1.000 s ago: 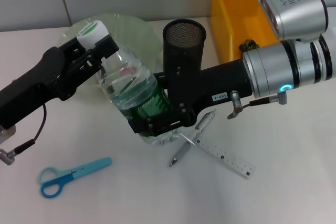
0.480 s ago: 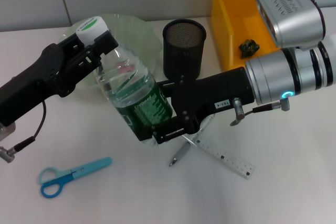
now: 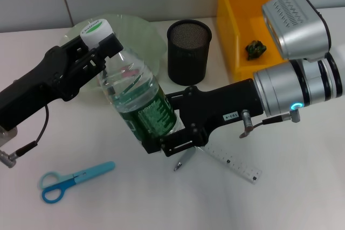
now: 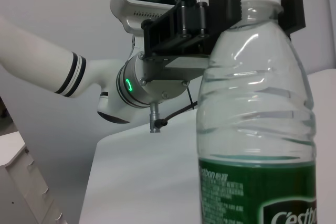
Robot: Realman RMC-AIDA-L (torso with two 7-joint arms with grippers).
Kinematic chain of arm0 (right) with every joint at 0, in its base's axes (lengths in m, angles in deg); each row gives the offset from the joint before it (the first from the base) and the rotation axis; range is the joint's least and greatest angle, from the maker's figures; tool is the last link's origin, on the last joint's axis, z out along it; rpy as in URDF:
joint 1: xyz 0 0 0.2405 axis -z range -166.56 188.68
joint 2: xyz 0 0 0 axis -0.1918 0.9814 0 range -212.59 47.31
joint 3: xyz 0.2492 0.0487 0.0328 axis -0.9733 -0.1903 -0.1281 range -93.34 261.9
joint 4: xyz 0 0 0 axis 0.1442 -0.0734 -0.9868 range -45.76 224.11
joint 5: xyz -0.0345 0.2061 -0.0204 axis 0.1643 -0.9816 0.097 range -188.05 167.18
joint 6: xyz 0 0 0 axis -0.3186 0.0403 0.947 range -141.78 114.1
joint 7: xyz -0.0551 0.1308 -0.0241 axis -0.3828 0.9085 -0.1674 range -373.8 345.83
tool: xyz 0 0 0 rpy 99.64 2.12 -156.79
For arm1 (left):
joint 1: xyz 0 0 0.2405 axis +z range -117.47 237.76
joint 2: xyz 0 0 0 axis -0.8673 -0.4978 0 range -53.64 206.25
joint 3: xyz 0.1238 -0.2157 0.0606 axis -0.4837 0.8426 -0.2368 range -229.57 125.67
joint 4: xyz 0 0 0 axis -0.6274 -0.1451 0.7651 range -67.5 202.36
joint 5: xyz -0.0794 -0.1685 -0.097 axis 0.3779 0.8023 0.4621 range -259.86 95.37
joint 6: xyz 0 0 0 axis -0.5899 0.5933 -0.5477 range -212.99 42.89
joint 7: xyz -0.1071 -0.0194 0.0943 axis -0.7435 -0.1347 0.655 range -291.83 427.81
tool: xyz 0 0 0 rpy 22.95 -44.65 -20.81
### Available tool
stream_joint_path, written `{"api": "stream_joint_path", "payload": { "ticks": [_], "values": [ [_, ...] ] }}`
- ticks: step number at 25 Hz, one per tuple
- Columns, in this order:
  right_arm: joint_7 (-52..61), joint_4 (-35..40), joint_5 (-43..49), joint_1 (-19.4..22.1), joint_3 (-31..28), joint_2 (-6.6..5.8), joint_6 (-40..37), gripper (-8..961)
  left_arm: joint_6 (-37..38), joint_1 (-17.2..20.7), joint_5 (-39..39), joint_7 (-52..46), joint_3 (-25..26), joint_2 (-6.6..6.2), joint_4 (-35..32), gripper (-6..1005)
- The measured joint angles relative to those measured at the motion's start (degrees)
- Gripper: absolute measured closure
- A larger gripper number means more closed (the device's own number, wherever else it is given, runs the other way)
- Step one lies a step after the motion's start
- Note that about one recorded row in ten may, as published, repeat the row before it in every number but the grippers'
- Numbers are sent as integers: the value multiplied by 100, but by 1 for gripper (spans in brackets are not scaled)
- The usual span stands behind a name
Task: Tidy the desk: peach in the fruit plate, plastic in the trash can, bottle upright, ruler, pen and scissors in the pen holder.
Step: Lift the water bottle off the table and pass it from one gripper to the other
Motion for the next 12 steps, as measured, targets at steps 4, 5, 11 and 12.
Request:
{"api": "stream_joint_path", "payload": {
  "ticks": [4, 5, 11, 12],
  "values": [
    [-3, -2, 18, 47, 3, 0, 3, 184, 0, 1, 0, 2, -2, 0, 3, 562],
    [-4, -2, 22, 56, 3, 2, 3, 184, 0, 2, 0, 5, -3, 0, 7, 562],
    [-7, -15, 67, 89, 3, 7, 3, 183, 14, 26, 0, 18, -10, 0, 24, 562],
    [-8, -22, 79, 94, 3, 8, 3, 183, 16, 29, 0, 17, -11, 0, 25, 562]
  ]
}}
